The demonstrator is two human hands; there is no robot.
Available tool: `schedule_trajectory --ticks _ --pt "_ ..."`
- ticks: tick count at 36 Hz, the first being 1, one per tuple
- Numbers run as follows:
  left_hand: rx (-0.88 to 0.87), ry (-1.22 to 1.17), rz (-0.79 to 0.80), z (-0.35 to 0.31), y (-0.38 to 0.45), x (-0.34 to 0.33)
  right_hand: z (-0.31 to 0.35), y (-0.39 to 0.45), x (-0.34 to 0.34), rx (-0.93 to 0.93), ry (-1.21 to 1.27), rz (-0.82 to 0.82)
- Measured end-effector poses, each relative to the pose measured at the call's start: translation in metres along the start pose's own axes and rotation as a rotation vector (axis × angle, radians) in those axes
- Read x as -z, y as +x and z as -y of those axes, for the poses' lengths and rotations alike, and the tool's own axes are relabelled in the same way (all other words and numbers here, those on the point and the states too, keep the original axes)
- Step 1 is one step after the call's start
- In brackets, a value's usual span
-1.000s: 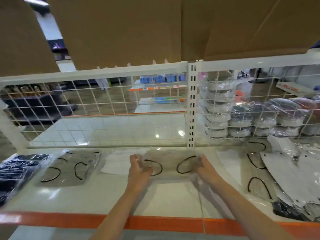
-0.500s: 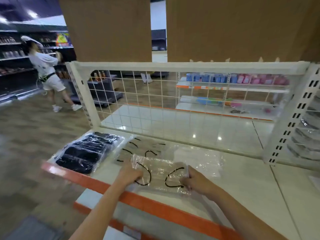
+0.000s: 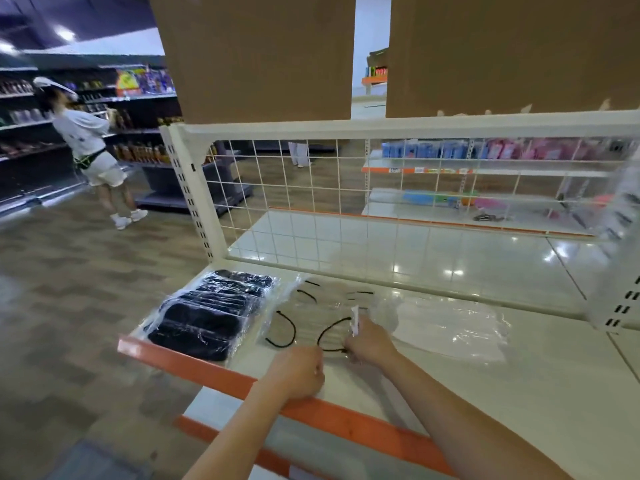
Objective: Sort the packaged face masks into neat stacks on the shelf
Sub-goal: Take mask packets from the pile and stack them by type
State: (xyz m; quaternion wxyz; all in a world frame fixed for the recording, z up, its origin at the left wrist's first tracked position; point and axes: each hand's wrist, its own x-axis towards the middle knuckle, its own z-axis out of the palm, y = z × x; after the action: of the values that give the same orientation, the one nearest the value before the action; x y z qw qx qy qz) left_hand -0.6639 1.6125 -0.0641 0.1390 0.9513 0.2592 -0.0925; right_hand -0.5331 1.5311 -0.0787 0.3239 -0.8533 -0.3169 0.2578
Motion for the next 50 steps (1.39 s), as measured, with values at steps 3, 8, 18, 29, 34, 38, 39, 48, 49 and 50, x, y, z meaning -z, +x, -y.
schedule_trajectory --ticks 3,8,18,29,34,38,39,48,49,50 --pt "-0.040 0.039 0.018 -0.006 0.004 -0.002 0.002 0.006 0.000 -0.016 -0.289 -0.078" --pt "-0.093 0.049 0.018 -0.020 0.015 -0.006 -0.003 0.009 0.012 -0.051 -0.483 -0.104" --pt "-0.415 0.209 -0.005 -0.111 0.058 -0.013 -0.073 -0.037 0.084 -0.006 -0.690 -0.134" --pt "-0.660 0.254 0.032 -0.286 0.066 -0.051 -0.210 -0.133 0.207 -0.233 -0.656 -0.162" --pt "-0.720 0.105 0.134 -0.368 0.062 -0.070 -0.275 -0.177 0.262 -0.352 -0.626 -0.254" --pt "-0.725 -0.047 0.188 -0.419 0.056 -0.083 -0.328 -0.209 0.301 -0.438 -0.572 -0.333" --pt "-0.719 -0.078 0.197 -0.429 0.056 -0.087 -0.339 -0.215 0.309 -0.454 -0.555 -0.352" --pt "-0.590 -0.432 0.134 -0.503 0.047 -0.120 -0.410 -0.241 0.347 -0.484 -0.594 -0.269" --pt "-0.533 -0.514 0.132 -0.509 0.047 -0.123 -0.412 -0.241 0.346 -0.460 -0.618 -0.285" --pt "-0.470 -0.590 0.139 -0.514 0.047 -0.126 -0.413 -0.240 0.345 -0.438 -0.632 -0.302"
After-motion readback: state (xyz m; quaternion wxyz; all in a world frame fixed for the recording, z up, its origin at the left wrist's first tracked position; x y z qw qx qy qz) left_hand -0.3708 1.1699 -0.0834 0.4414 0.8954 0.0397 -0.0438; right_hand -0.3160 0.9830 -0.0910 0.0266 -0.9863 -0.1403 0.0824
